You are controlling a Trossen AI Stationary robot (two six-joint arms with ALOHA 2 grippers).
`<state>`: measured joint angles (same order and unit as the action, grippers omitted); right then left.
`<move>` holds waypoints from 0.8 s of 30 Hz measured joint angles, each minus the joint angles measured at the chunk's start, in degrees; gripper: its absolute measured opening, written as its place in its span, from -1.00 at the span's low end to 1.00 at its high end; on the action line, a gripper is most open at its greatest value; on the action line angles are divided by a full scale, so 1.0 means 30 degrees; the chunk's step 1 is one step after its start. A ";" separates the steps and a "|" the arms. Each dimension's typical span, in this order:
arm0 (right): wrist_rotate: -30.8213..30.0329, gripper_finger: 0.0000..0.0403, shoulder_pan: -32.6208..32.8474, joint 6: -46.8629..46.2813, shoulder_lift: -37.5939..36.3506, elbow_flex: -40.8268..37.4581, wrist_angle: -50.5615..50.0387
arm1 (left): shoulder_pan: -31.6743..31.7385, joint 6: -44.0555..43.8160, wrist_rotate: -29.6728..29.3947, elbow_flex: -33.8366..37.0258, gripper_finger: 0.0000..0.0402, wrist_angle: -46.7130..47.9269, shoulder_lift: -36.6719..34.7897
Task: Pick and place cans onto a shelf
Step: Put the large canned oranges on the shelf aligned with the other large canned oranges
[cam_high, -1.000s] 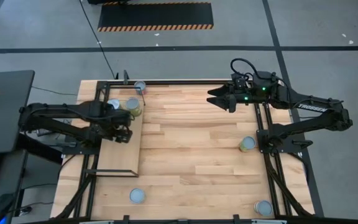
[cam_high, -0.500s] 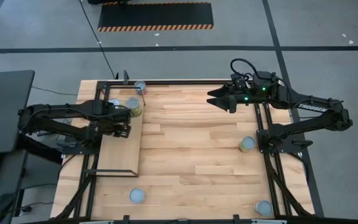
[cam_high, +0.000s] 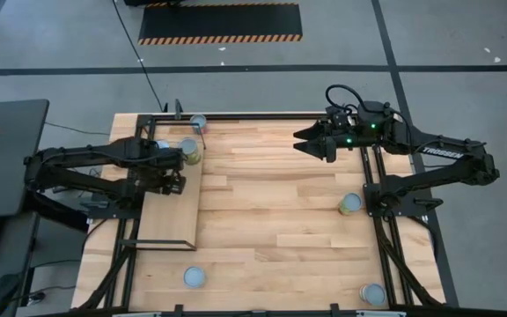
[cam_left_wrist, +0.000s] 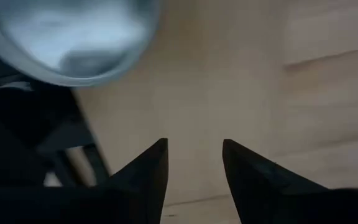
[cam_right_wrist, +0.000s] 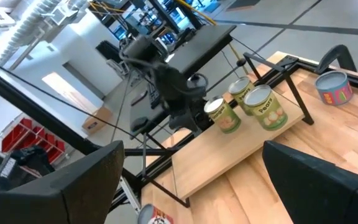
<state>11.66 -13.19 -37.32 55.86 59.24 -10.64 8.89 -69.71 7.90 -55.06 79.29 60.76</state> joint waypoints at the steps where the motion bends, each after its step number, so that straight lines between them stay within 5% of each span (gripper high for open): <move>1: 0.0000 0.94 0.0000 0.0199 0.0000 0.0000 -0.0028 | -0.0115 -0.0040 -0.0169 -0.0561 -0.21 -0.0155 -0.0013; 7: -0.0508 0.91 -0.1424 0.2012 -0.0316 0.0007 -0.0483 | -0.0618 0.2175 -0.3726 -0.4097 -0.21 -0.4427 -0.0045; 13: -0.3903 0.91 -0.4352 0.4520 -0.0495 0.0022 -0.5420 | -0.0547 0.4993 -0.7170 -0.4747 -0.21 -1.1105 -0.0023; 19: -0.8476 0.97 -0.7000 0.5142 -0.0485 0.0022 -0.9911 | 0.0140 0.6478 -0.7518 -0.4754 -0.04 -1.4309 0.0377; 24: -0.9799 0.98 -0.9337 0.4519 0.0329 -0.0315 -1.2151 | 0.0471 0.7141 -0.7496 -0.4754 0.27 -1.6045 0.0961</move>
<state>-17.74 -41.20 -23.76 56.84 58.30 -47.10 10.31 -48.29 -14.59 -69.32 31.16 63.64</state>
